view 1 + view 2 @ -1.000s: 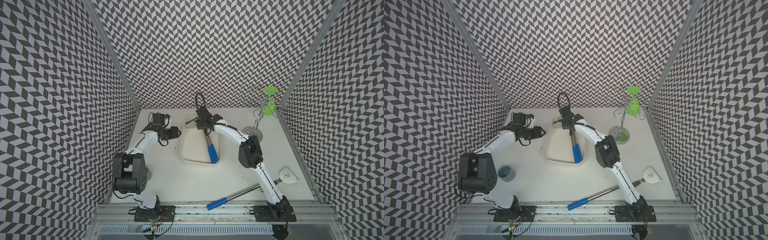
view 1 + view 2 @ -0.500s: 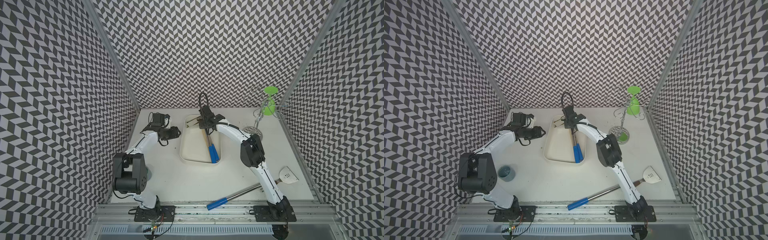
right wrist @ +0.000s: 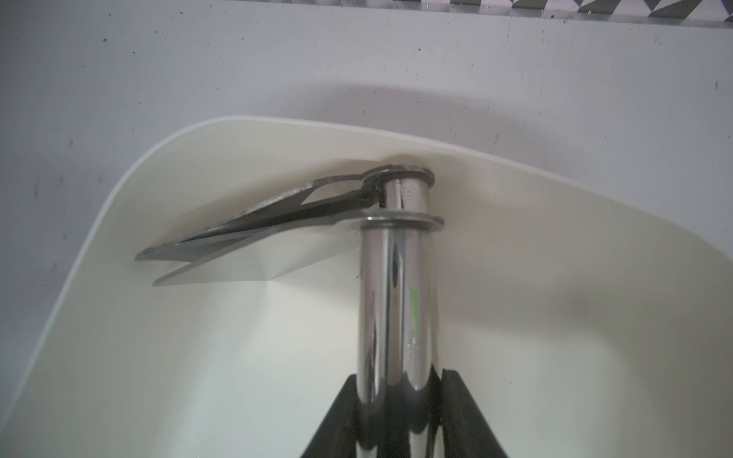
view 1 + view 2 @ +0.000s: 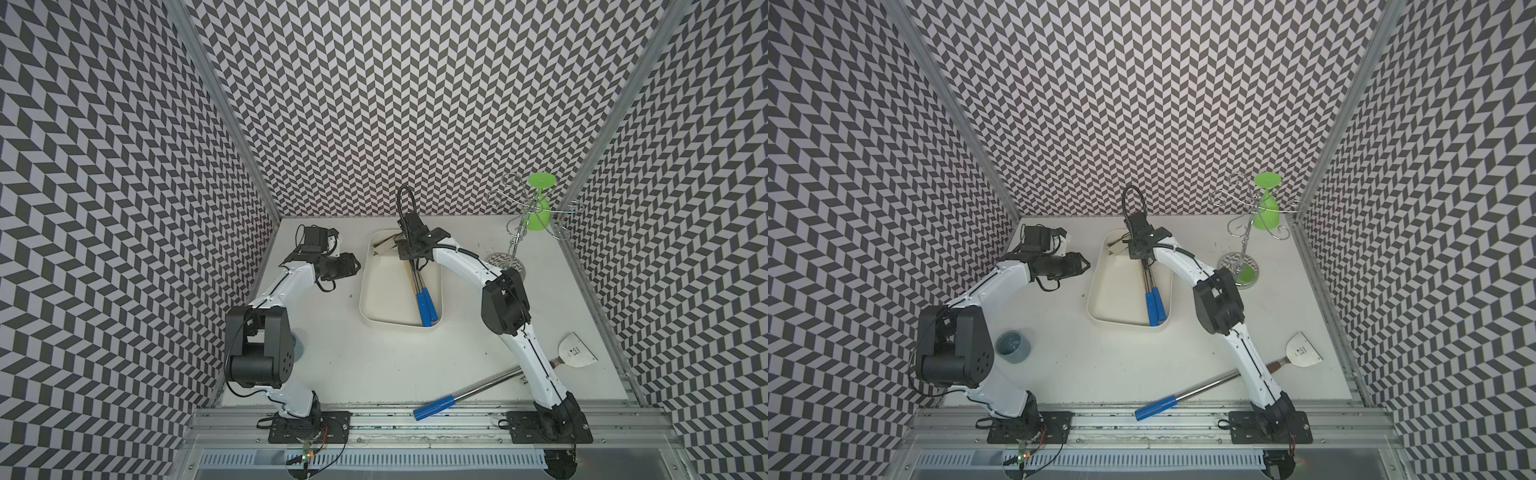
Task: Put the small hoe into the storage box
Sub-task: Place the hoe in the storage box, then pick up the hoe from the center of the board.
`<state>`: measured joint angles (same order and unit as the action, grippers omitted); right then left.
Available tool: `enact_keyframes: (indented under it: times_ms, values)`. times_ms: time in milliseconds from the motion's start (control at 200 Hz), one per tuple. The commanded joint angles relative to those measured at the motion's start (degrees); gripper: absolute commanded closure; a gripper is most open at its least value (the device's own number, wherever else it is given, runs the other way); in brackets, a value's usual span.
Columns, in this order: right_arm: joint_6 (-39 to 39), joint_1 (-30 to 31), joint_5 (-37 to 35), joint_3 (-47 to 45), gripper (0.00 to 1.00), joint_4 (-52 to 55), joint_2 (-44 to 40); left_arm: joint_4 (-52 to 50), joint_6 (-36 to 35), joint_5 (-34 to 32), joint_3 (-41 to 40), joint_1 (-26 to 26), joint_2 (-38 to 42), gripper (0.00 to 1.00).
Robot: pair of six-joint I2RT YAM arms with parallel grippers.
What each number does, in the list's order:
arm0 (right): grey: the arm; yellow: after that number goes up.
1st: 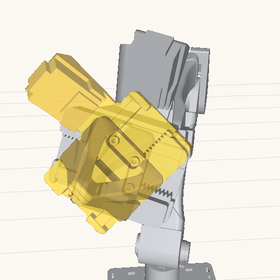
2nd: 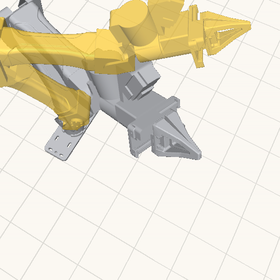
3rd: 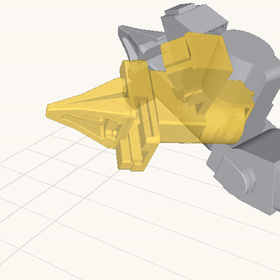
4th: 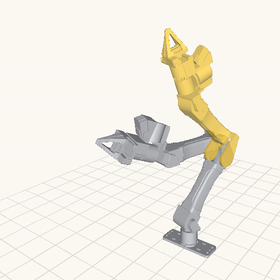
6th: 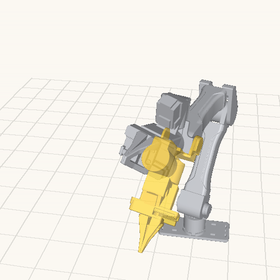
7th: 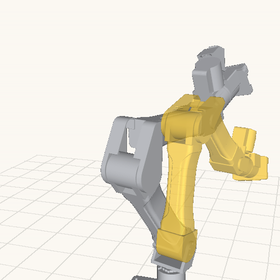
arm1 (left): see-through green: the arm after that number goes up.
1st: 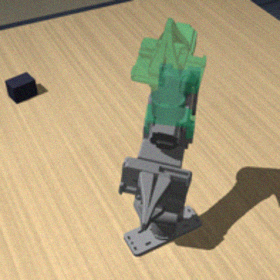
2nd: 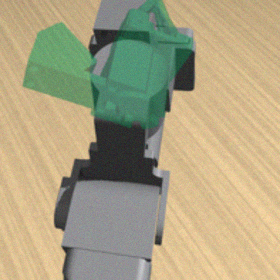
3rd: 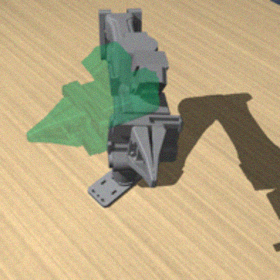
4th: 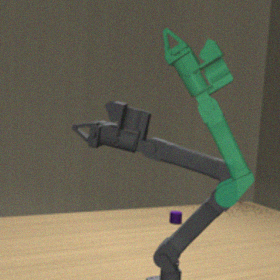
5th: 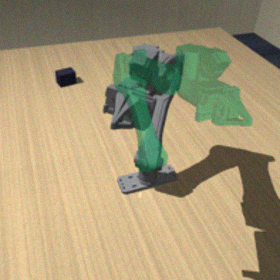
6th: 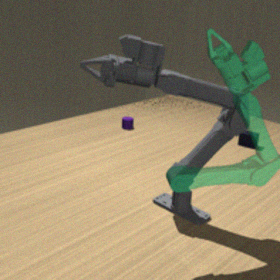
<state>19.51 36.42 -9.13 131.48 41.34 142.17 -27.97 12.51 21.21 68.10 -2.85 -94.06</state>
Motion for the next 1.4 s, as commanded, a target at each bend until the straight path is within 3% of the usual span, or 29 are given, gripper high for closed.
enact_keyframes:
  times_ms: [0,250,676,1132,1392]
  values:
    - [-0.2,0.7,2.2,0.1,0.71,-0.7,-2.7,0.4,-0.4,0.1,0.0,0.4,1.5,0.39]
    - [-0.2,2.6,2.4,-0.3,0.73,-0.4,-2.3,0.2,-0.4,-0.2,0.2,0.4,1.8,0.39]
    - [4.7,-1.3,-1.2,-1.0,0.54,1.0,-16.2,-0.4,-0.1,-1.0,0.7,0.4,2.6,0.39]
    - [9.3,-1.1,4.9,-26.9,0.55,-1.5,-42.0,-1.1,1.6,-3.5,0.0,-1.4,6.4,0.39]
    - [18.7,-0.6,6.4,-45.4,0.54,-4.9,-56.4,-1.3,3.7,-6.4,-3.8,-5.4,11.2,0.39]
